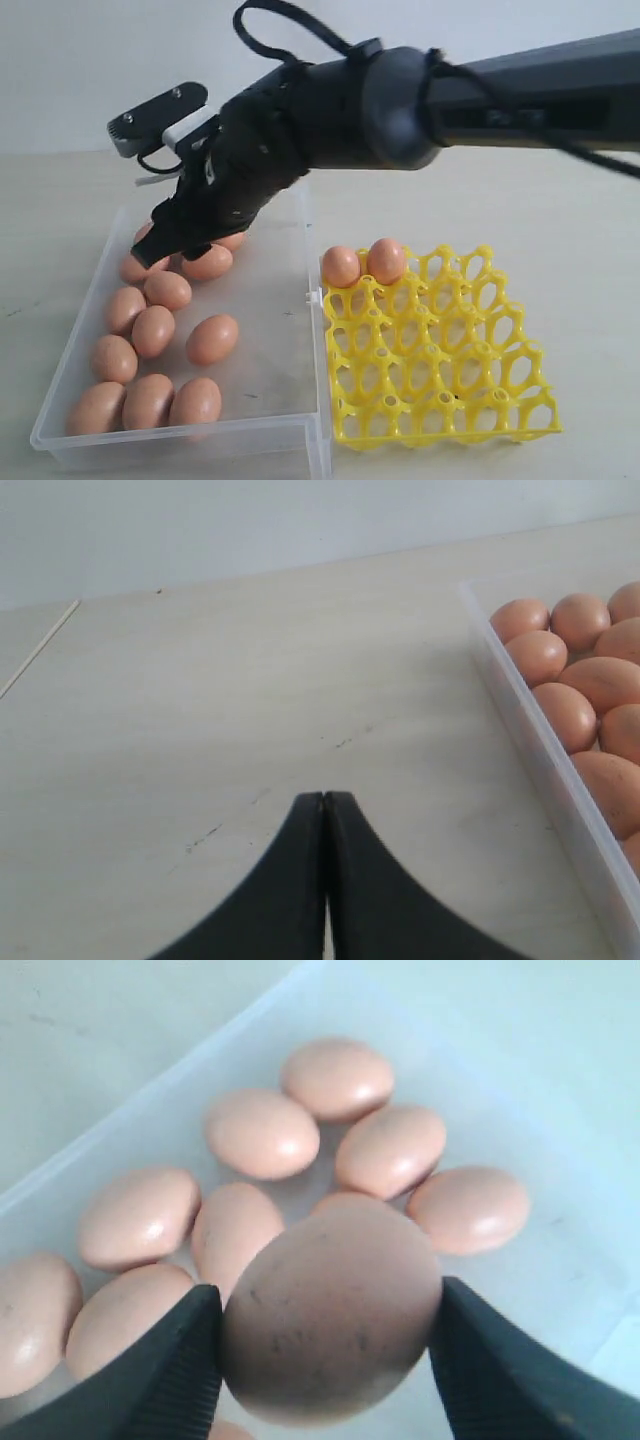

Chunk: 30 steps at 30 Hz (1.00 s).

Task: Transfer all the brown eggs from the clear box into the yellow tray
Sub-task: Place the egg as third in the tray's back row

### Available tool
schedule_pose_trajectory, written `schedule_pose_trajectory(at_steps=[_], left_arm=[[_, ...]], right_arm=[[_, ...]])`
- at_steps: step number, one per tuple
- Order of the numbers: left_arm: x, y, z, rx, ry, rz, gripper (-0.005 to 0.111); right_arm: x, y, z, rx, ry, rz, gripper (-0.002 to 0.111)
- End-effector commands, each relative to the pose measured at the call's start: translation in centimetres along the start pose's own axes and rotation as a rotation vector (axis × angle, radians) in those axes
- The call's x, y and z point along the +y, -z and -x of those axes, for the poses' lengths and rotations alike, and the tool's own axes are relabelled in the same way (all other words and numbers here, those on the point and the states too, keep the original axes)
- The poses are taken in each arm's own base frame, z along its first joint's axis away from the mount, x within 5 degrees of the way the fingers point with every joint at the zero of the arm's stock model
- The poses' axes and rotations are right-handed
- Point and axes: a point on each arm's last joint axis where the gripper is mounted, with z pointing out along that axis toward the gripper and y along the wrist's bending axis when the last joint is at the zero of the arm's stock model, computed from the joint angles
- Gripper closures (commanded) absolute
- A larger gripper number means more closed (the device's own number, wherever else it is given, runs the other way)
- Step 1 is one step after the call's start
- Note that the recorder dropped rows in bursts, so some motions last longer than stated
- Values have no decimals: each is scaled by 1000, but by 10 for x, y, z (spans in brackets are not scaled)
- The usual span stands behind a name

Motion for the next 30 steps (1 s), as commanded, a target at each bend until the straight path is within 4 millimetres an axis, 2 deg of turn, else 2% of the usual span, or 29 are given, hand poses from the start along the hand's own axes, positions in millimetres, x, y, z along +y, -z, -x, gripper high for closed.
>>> schedule_pose_trajectory(at_steps=[1,9,14,18,23,30], left_arm=[[0,1,2,-19,6,-5,107],[0,1,2,-19,6,-5,107],[0,1,2,-19,6,-5,107],[0,1,2,-19,6,-5,107],[0,1,2,-19,6,-5,107],[0,1,2,-19,6,-5,107]], right_arm=[[-18,38,-12,-173,33,-32,108],[-65,89,-79,-287,60,-141,108],[-89,102,-118,-306,7,-242,108],[-108,102,-142,-252,-18,-297,108],[-127,94,-158,-194,-51,-335,108],[-134,69,-178,-112,-133,-329,108]])
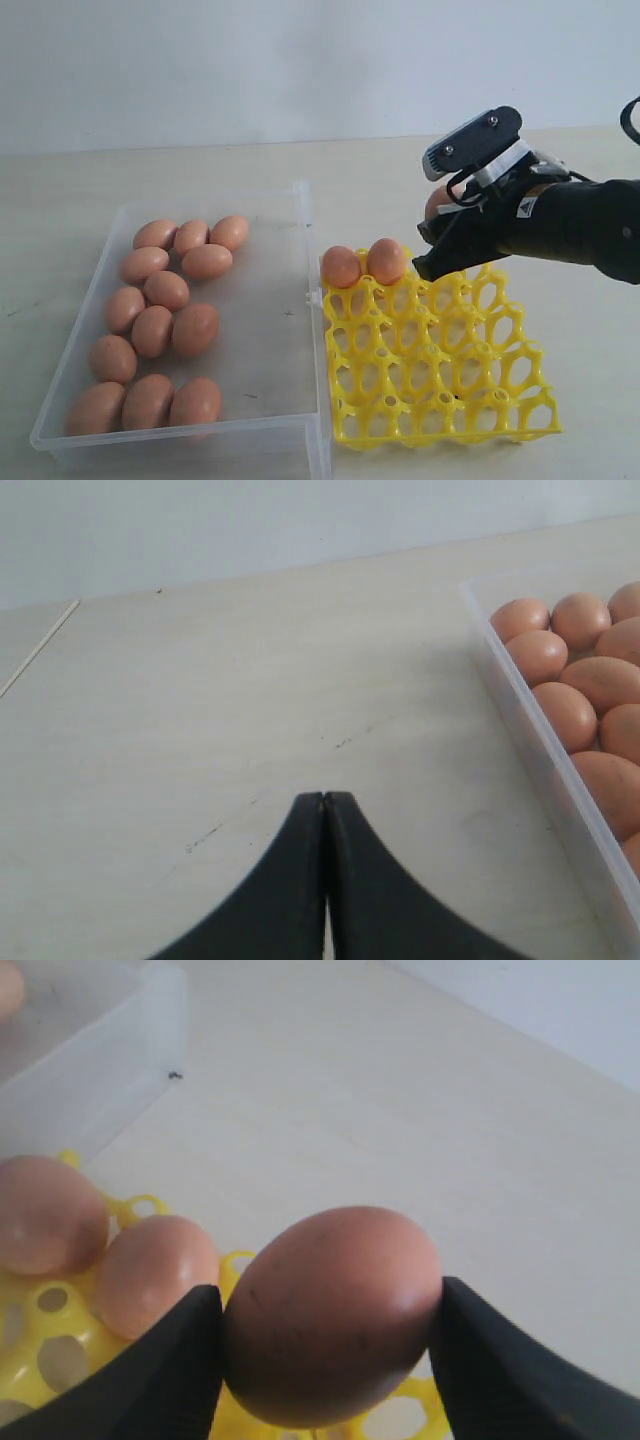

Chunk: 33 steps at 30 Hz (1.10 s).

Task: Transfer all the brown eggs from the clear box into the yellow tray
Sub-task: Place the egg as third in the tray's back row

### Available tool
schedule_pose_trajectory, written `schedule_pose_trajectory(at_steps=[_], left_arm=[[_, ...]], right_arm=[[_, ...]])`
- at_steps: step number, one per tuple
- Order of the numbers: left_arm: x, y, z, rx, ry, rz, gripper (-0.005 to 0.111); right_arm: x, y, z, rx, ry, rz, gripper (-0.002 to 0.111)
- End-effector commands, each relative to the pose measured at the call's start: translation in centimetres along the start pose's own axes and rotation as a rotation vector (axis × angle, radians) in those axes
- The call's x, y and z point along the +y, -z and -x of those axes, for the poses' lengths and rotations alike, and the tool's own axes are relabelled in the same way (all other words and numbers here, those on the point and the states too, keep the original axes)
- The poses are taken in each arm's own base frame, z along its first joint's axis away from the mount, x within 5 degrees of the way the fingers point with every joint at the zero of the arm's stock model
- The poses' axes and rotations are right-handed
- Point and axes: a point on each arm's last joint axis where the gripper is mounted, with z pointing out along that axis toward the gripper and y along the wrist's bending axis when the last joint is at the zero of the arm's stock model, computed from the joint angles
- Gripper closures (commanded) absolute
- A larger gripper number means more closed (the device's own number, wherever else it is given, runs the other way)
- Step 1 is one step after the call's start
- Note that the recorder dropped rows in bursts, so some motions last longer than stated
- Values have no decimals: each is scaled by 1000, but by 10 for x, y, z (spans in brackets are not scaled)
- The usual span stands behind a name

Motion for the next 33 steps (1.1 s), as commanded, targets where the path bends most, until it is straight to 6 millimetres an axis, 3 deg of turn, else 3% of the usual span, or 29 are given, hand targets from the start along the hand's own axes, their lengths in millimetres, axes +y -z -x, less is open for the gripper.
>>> schedule_pose_trajectory(at_steps=[1,7,14,17,22,24,29,33], left_arm=[[0,1,2,-19,6,-5,107],[0,1,2,-19,6,-5,107],[0,1,2,-19,6,-5,107],[0,1,2,-19,6,-5,107],[0,1,2,-19,6,-5,107],[0,1,2,-19,6,-5,107],[0,1,2,-19,6,-5,107],[0,1,2,-19,6,-5,107]], right_arm=[[0,-12,-11,29,-37,-11,108],[3,-26,-23,62,-35,-6,108],[4,-35,-23,109,-26,18,106],[4,-36,-21,118,-15,25,94],[5,-35,-22,136,-15,33,57],[5,-34,-21,132,-15,32,47],[3,-30,-17,116,-11,28,46],[-2,-4,3,72,-11,24,46]])
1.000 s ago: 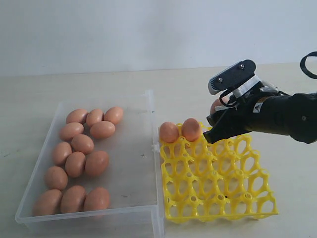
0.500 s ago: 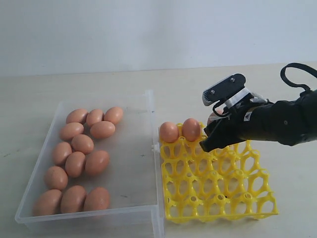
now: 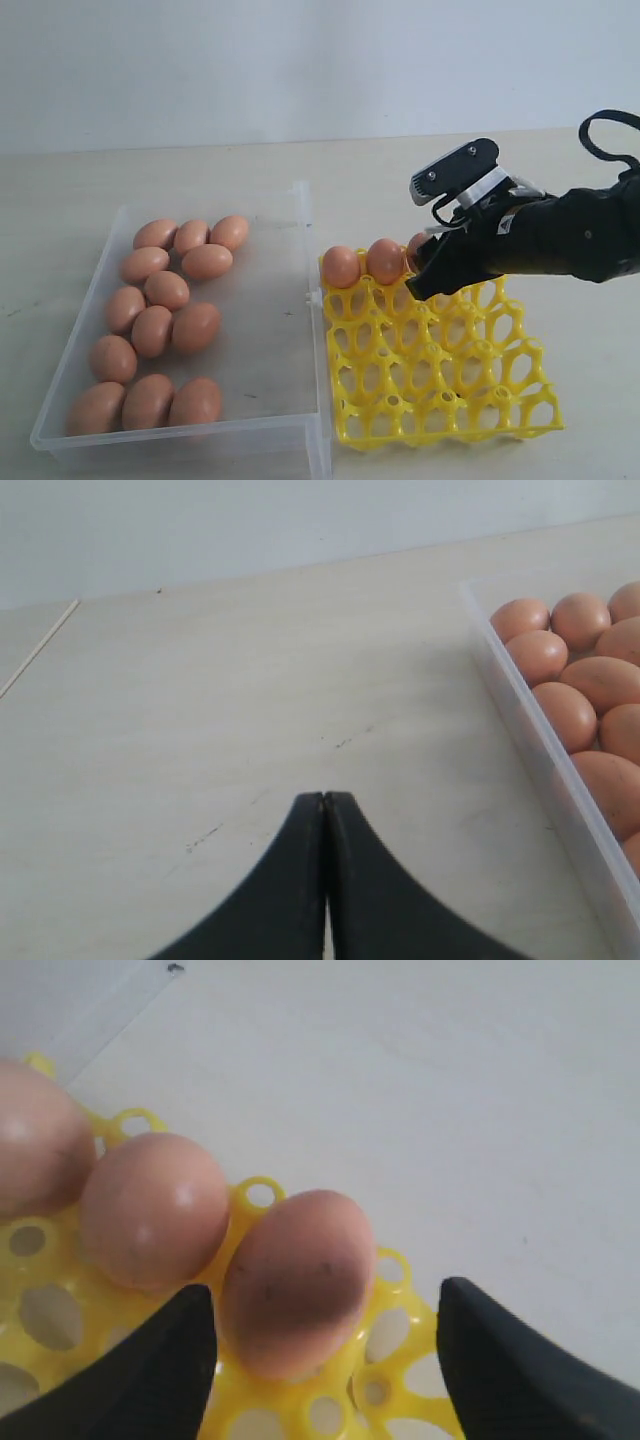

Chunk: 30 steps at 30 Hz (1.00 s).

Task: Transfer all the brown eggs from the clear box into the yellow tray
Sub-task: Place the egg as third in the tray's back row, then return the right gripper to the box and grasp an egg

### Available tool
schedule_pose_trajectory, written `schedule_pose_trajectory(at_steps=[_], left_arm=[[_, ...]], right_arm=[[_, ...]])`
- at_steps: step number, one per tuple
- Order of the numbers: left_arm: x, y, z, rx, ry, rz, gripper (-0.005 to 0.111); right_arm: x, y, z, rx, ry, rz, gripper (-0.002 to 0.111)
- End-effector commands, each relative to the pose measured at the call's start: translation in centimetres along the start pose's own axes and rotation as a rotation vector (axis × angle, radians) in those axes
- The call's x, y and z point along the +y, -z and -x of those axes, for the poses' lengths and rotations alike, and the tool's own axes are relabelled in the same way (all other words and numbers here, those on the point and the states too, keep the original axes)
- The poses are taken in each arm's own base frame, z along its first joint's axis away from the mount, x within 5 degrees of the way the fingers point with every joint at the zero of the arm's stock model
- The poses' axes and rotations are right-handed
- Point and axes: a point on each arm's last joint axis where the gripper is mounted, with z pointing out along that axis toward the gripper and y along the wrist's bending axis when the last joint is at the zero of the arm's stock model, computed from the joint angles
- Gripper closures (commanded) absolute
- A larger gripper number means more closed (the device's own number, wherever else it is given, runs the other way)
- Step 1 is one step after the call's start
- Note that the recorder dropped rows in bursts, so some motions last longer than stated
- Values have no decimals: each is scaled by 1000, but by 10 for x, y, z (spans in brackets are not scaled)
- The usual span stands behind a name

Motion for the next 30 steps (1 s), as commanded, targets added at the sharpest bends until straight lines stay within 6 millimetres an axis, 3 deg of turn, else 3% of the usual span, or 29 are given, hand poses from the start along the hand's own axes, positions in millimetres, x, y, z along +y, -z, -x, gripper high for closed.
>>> schedule_pose_trajectory(at_steps=[1,3,6,10,15,21,30], left_arm=[[0,1,2,-19,6,-5,107],[0,1,2,-19,6,-5,107],[0,1,2,-19,6,-5,107],[0,1,2,-19,6,-5,107],[0,1,2,-19,6,-5,107],[0,1,2,-19,6,-5,107],[0,1,2,-19,6,-5,107]], right_arm=[[-8,42,28,-85,13,-12,47],[-2,67,49,-79,17,33,54],[34,83,85,23,40,165,61],[102,57,116,69,16,343,59],[150,19,124,189,-46,424,43],[172,-28,124,283,-178,403,42],[183,-60,128,311,-230,394,42]])
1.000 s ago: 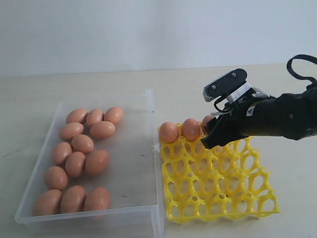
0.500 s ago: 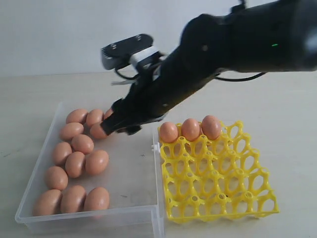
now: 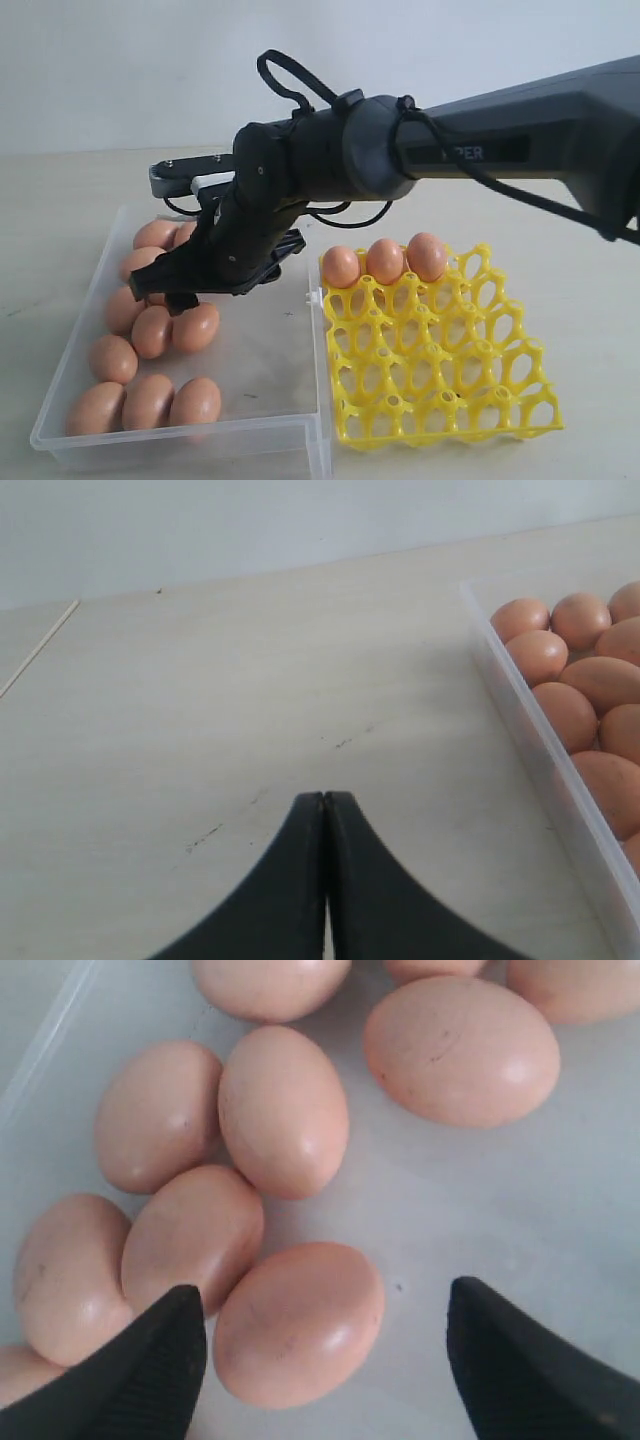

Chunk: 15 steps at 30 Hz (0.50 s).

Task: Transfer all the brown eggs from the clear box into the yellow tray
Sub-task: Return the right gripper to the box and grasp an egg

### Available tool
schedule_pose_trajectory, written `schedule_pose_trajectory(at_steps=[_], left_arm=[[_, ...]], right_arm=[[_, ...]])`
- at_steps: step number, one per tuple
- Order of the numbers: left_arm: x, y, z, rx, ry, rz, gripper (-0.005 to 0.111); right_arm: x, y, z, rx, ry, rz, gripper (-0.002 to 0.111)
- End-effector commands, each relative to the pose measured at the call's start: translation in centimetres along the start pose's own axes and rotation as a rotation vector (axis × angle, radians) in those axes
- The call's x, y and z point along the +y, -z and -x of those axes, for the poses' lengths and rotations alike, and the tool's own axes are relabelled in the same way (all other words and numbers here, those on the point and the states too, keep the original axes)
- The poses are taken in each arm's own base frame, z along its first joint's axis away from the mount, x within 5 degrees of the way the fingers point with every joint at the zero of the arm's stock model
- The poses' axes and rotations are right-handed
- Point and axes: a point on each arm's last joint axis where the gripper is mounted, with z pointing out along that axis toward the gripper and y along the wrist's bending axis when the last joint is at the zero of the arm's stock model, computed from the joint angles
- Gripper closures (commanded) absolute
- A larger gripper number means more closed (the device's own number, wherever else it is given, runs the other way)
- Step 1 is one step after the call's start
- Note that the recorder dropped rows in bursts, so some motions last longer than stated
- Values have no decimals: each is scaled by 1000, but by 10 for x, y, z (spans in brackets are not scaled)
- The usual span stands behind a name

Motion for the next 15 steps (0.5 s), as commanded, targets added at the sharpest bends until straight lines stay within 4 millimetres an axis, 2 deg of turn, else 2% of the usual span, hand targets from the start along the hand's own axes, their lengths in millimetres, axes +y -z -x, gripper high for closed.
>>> schedule_pose_trajectory(at_steps=[1,9,11,13,15], left_arm=[[0,1,2,-19,6,-5,107],[0,1,2,-19,6,-5,107],[0,1,2,-19,6,-5,107],[0,1,2,-19,6,-5,107],[0,1,2,-19,6,-5,107]], right_arm=[[1,-10,6,8,-21,-2,42],[-4,-30,-3,123,-37,-38,42],[-5,-31,-4,127,-38,-39,47],[-5,-31,-4,125,-38,-38,64],[-4,-28,-2,117,-34,-38,89]])
